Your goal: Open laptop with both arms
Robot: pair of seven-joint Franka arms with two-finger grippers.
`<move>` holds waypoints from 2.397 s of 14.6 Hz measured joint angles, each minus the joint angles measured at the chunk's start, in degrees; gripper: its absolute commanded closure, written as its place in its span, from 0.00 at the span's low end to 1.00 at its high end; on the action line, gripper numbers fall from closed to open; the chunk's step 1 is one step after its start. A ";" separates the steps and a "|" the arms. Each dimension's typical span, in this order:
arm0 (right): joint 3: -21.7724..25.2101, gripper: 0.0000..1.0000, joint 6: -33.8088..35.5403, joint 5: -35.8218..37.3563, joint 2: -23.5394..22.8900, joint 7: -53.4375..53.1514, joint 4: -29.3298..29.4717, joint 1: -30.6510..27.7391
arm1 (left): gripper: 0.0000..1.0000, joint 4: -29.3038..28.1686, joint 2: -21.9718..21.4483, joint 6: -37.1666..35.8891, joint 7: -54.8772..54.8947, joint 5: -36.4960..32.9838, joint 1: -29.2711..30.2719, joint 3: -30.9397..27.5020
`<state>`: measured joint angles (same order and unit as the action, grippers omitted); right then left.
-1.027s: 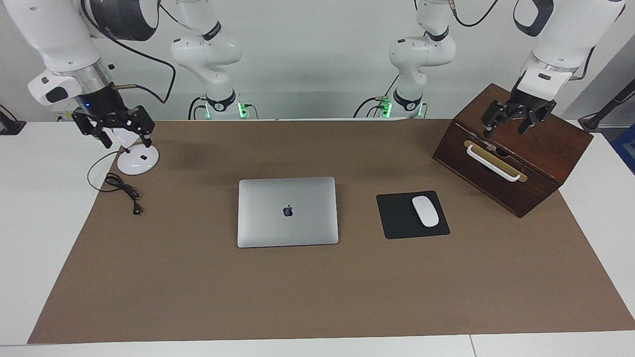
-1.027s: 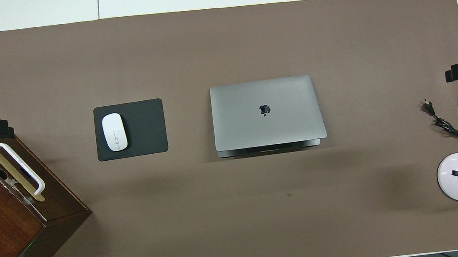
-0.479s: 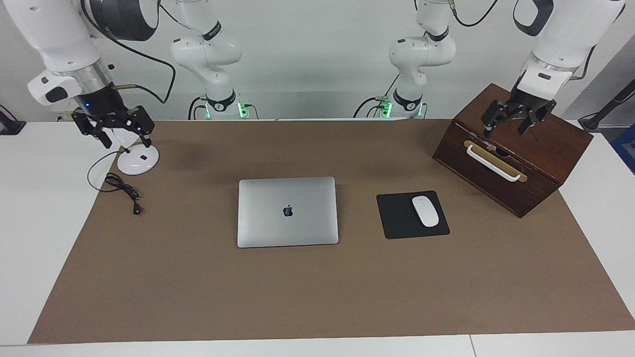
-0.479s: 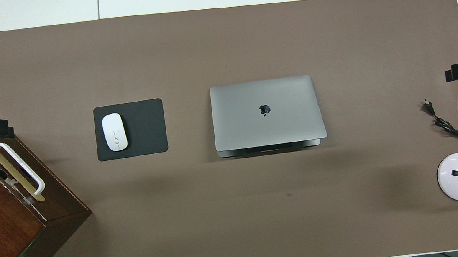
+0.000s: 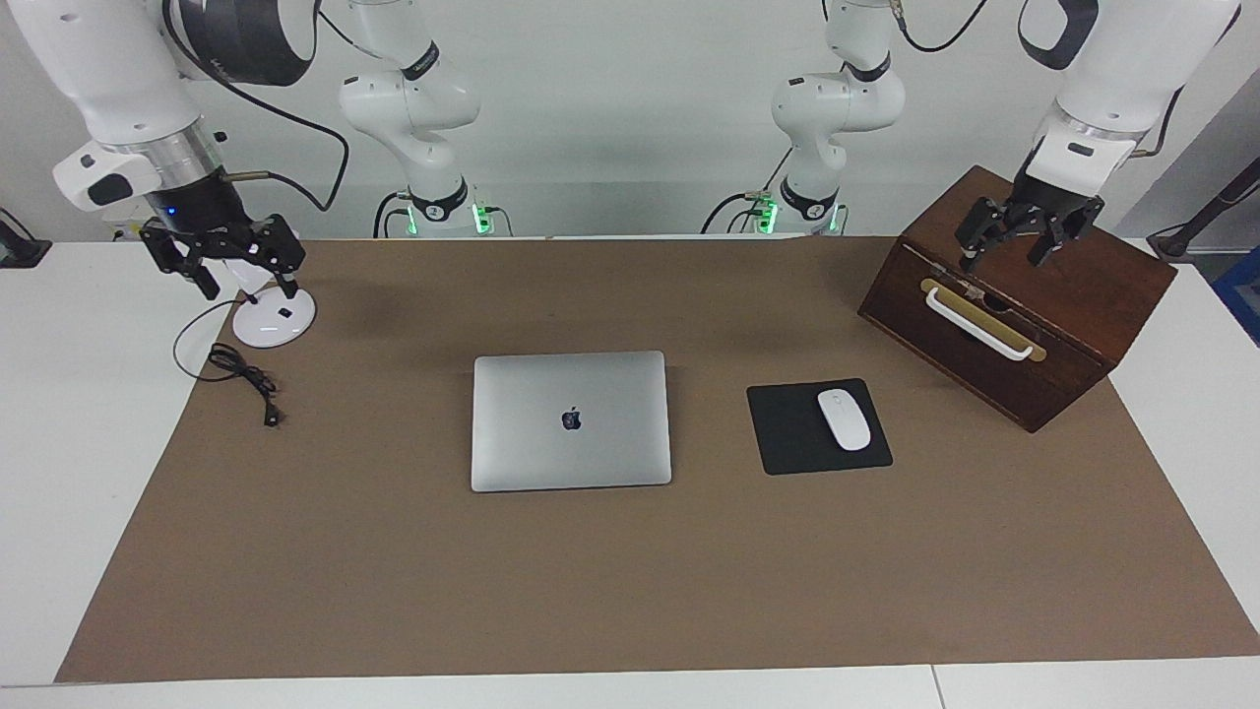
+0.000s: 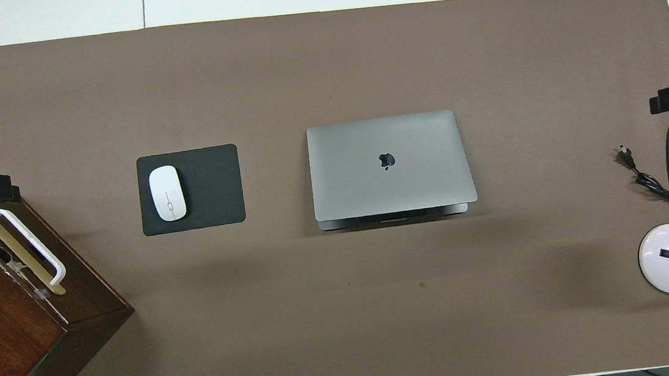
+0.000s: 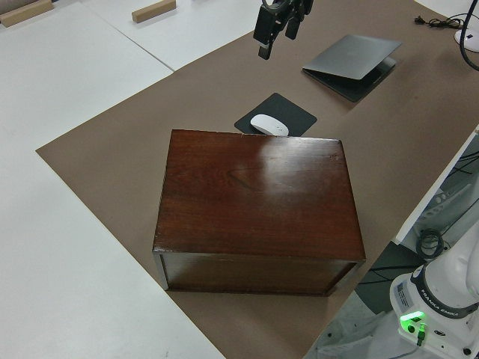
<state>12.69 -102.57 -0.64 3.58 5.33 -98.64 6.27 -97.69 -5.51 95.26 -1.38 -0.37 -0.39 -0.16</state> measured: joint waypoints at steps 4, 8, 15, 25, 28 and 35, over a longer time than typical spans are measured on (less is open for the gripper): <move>0.00 0.00 -2.92 0.00 -0.39 -0.43 -1.81 0.00 | 0.00 0.00 0.00 -0.03 0.00 0.00 0.00 0.02; -0.14 0.00 -7.58 -1.00 -0.49 -4.12 -4.06 0.09 | 0.80 0.00 0.00 -0.04 0.00 0.00 0.00 0.02; -0.37 0.00 -14.98 -7.53 -0.43 -15.66 -7.78 2.48 | 1.00 0.00 -0.01 -0.04 0.00 0.00 0.00 0.02; -0.44 0.00 -27.98 -23.08 2.32 -25.87 -18.82 5.26 | 1.00 -4.94 -1.33 7.34 0.18 4.30 -1.88 0.40; -0.46 0.00 -33.46 -25.23 3.68 -28.40 -23.10 7.33 | 1.00 -14.74 -5.02 17.24 0.12 5.16 -4.33 0.70; -0.55 0.00 -50.49 -29.90 8.35 -29.22 -35.50 14.66 | 1.00 -34.53 -13.38 36.44 0.06 6.50 -10.70 0.79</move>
<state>12.14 -153.05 -30.54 11.93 -23.89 -134.14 20.93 -132.22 -18.89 131.70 -1.32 6.13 -11.09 0.64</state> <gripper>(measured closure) 0.000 0.991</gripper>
